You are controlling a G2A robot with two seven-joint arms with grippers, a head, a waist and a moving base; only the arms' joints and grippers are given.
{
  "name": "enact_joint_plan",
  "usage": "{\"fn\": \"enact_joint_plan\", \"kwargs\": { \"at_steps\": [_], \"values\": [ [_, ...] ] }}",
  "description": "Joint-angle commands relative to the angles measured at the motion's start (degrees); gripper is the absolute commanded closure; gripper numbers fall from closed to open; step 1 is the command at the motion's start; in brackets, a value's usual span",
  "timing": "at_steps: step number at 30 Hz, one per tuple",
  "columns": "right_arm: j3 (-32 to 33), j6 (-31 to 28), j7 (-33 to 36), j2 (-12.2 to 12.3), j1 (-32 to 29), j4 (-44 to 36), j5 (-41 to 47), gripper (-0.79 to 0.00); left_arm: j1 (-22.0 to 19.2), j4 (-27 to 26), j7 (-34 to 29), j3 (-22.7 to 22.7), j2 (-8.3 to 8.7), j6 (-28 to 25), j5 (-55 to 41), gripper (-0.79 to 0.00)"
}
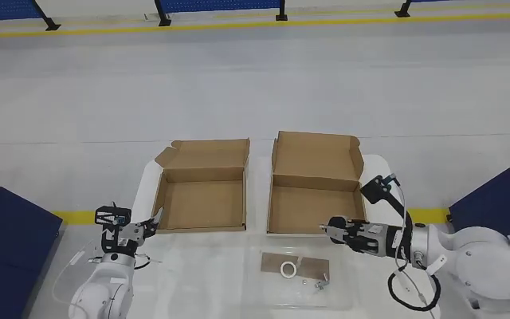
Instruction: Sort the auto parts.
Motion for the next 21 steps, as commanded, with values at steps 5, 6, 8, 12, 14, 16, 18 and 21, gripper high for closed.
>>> {"fn": "enact_joint_plan", "kwargs": {
  "at_steps": [5,6,8,12,14,16,18,21],
  "values": [
    [-3.05,4.8,2.64,0.44,2.93,1.72,-10.17,0.0,0.0,0.0,0.0,0.0,0.0,0.0,0.0,-0.785],
    [-4.38,5.23,3.14,0.48,4.48,2.47,-11.48,0.0,0.0,0.0,0.0,0.0,0.0,0.0,0.0,-0.785],
    [-7.58,6.29,4.98,0.54,7.9,4.49,-14.05,0.0,0.0,0.0,0.0,0.0,0.0,0.0,0.0,-0.785],
    [-15.75,7.94,8.09,0.24,16.09,9.48,-19.95,0.0,0.0,0.0,0.0,0.0,0.0,0.0,0.0,-0.785],
    [-20.23,8.35,9.48,-0.16,20.47,12.29,-22.71,0.0,0.0,0.0,0.0,0.0,0.0,0.0,0.0,-0.785],
    [-24.73,9.16,10.27,-0.82,24.62,15.54,-23.9,0.0,0.0,0.0,0.0,0.0,0.0,0.0,0.0,-0.785],
    [-28.53,9.61,10.11,-1.66,28.48,18.68,-23.21,0.0,0.0,0.0,0.0,0.0,0.0,0.0,0.0,-0.785],
    [-29.09,9.62,9.99,-1.79,29.08,19.21,-23.21,0.0,0.0,0.0,0.0,0.0,0.0,0.0,0.0,-0.785]
  ]
}}
